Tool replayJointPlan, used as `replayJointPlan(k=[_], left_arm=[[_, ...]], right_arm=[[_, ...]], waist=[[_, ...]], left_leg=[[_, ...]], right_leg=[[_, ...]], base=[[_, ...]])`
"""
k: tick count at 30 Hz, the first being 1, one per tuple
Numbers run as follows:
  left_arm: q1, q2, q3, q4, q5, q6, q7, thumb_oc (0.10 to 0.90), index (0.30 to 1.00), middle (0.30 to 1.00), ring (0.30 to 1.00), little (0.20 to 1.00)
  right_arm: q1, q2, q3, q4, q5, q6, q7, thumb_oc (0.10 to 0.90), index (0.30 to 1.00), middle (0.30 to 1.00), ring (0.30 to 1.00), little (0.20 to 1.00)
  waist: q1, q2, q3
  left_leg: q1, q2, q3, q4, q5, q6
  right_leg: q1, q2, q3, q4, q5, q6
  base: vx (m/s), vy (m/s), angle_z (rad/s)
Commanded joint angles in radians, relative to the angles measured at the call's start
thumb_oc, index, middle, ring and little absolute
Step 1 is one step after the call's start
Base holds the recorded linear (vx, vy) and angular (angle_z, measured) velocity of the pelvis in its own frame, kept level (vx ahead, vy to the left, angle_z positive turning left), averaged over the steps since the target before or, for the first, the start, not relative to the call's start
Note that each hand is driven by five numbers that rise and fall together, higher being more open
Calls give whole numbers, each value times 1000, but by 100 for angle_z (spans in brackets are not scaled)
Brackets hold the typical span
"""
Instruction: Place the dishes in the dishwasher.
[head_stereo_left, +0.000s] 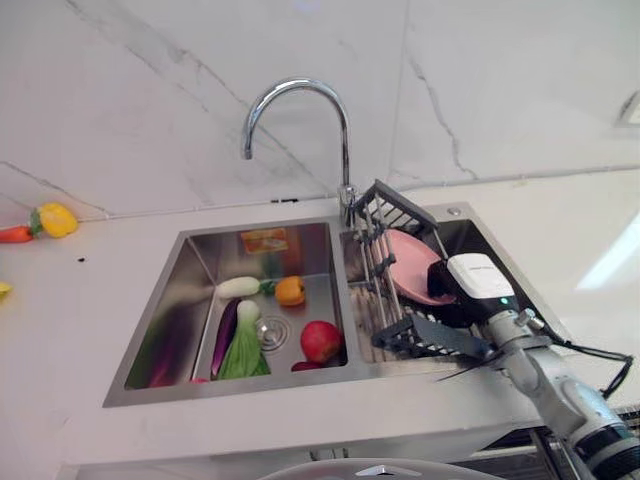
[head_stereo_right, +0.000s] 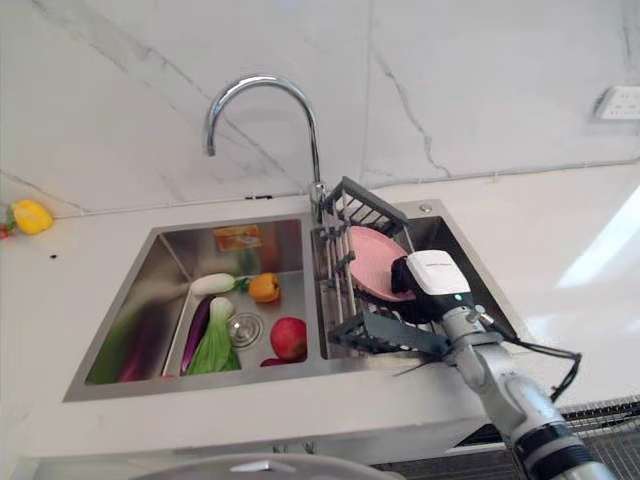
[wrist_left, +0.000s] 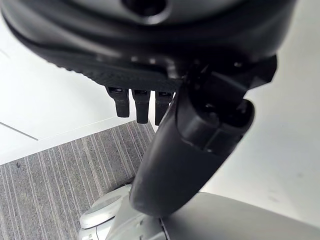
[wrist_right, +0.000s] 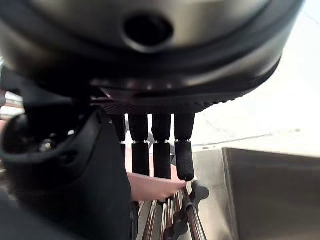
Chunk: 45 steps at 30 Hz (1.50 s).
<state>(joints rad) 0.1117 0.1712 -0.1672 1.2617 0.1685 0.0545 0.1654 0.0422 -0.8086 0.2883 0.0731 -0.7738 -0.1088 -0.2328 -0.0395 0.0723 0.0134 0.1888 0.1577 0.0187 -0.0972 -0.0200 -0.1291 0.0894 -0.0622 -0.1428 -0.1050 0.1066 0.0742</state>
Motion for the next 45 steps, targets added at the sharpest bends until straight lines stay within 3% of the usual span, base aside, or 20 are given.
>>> replayJointPlan(k=[1, 4, 8, 14, 16, 19, 24, 25, 26, 27, 28, 29, 33, 36, 39, 45], left_arm=[[-101, -4, -22, 42, 24, -38, -25, 800, 900, 900, 900, 900], [-101, 2, -32, 58, 14, -50, -47, 800, 900, 900, 900, 900], [-106, 1, -42, 72, -10, -55, -53, 800, 900, 900, 900, 900], [-123, -7, -29, 80, -28, -48, -34, 800, 900, 900, 900, 900], [-120, -12, -25, 80, -25, -45, -19, 800, 900, 900, 900, 900], [-120, -13, -19, 72, -20, -43, -13, 800, 900, 900, 900, 900], [-120, -23, -27, 63, -37, -32, 24, 800, 900, 900, 900, 900], [-119, -15, -30, 63, -18, -33, 21, 800, 900, 900, 900, 900], [-118, -15, -27, 63, -18, -33, 21, 800, 900, 900, 900, 900], [-118, -8, -28, 47, -13, -32, 15, 800, 900, 900, 900, 900], [-118, -8, -26, 46, -13, -32, 15, 800, 900, 900, 900, 900], [-122, -19, -22, 48, -42, -37, 27, 800, 900, 900, 900, 900], [-127, -14, -21, 47, -38, -31, 18, 800, 900, 900, 900, 900], [-121, -25, -24, 64, -34, -27, 31, 800, 900, 900, 900, 900], [-118, -23, -28, 66, -17, -31, 27, 800, 900, 900, 900, 900], [-118, -23, -30, 69, -18, -38, 18, 800, 900, 900, 900, 900]], right_arm=[[-62, -99, -110, -91, -86, -30, -21, 400, 300, 300, 300, 300], [-153, -293, -40, -33, -175, -48, -4, 400, 300, 300, 300, 300], [-230, -379, 35, 3, -205, -44, -6, 400, 300, 300, 300, 300], [-183, -297, -73, 5, -184, 44, -91, 400, 300, 300, 300, 300], [-100, -194, -142, -24, -181, 65, -158, 400, 300, 300, 300, 300], [-76, -143, -116, -15, -194, 61, -159, 400, 300, 300, 300, 300], [-42, -2, -91, 11, -138, 71, -280, 400, 300, 300, 300, 300], [-60, -26, 1, 46, -191, 51, -215, 400, 300, 300, 300, 300], [-68, -25, 8, 51, -191, 51, -215, 400, 300, 300, 300, 300], [-126, -40, 78, 102, -220, 58, -147, 400, 300, 300, 300, 300], [-129, -40, 80, 104, -220, 59, -147, 400, 300, 300, 300, 300], [-82, -12, 2, 66, -179, 75, -216, 400, 300, 300, 300, 300], [-80, -34, 11, 68, -184, 69, -187, 400, 300, 300, 300, 300], [-53, -26, -59, 58, -194, 111, -302, 400, 300, 300, 300, 300], [-52, -49, -44, 56, -249, 118, -299, 400, 300, 300, 300, 300], [-60, -76, -28, 50, -236, 90, -281, 400, 300, 300, 300, 300]], waist=[[13, -44, 11], [15, -55, 8], [11, -61, 8], [2, -63, 8], [1, -61, 6], [4, -60, 6], [1, -59, 7], [11, -63, 5], [8, -63, 5], [16, -66, 4], [14, -66, 4], [3, -64, 8], [7, -66, 10], [-1, -66, 7], [4, -67, 4], [4, -68, 0]], left_leg=[[9, -16, 27, 10, -100, 42], [7, -14, 34, 10, -99, 37], [5, -13, 38, 10, -98, 33], [4, -13, 39, 10, -97, 36], [6, -13, 39, 10, -99, 38], [7, -12, 38, 10, -100, 38], [10, -15, 38, 11, -100, 40], [11, -13, 39, 10, -101, 38], [11, -13, 39, 10, -101, 38], [11, -13, 40, 10, -103, 37], [11, -13, 40, 10, -103, 37], [11, -14, 40, 10, -100, 39], [7, -14, 36, 11, -97, 39], [10, -15, 38, 11, -99, 40], [12, -14, 39, 10, -100, 39], [15, -11, 41, 10, -100, 38]], right_leg=[[32, -102, -15, 18, -158, 98], [28, -103, -14, 18, -153, 102], [24, -103, -13, 18, -150, 104], [21, -106, -12, 19, -148, 105], [23, -106, -11, 20, -150, 103], [23, -106, -11, 20, -152, 103], [23, -106, -9, 21, -150, 102], [26, -106, -12, 20, -152, 102], [26, -106, -11, 20, -152, 102], [30, -105, -13, 19, -154, 101], [30, -105, -12, 19, -154, 101], [29, -105, -11, 19, -151, 102], [24, -107, -12, 20, -150, 102], [25, -107, -11, 21, -150, 101], [27, -108, -13, 20, -151, 101], [31, -106, -14, 19, -152, 100]], base=[[0, 0, 0], [0, 0, 0], [0, 0, 0], [0, 0, 0], [0, 0, 0], [0, 0, 0], [0, 0, 0], [0, 0, 0], [-18, -14, -5], [-7, -7, -3], [0, 0, 0], [-13, 7, 7], [-15, 2, 2], [2, 3, 1], [0, 0, 0], [0, 0, 0]])
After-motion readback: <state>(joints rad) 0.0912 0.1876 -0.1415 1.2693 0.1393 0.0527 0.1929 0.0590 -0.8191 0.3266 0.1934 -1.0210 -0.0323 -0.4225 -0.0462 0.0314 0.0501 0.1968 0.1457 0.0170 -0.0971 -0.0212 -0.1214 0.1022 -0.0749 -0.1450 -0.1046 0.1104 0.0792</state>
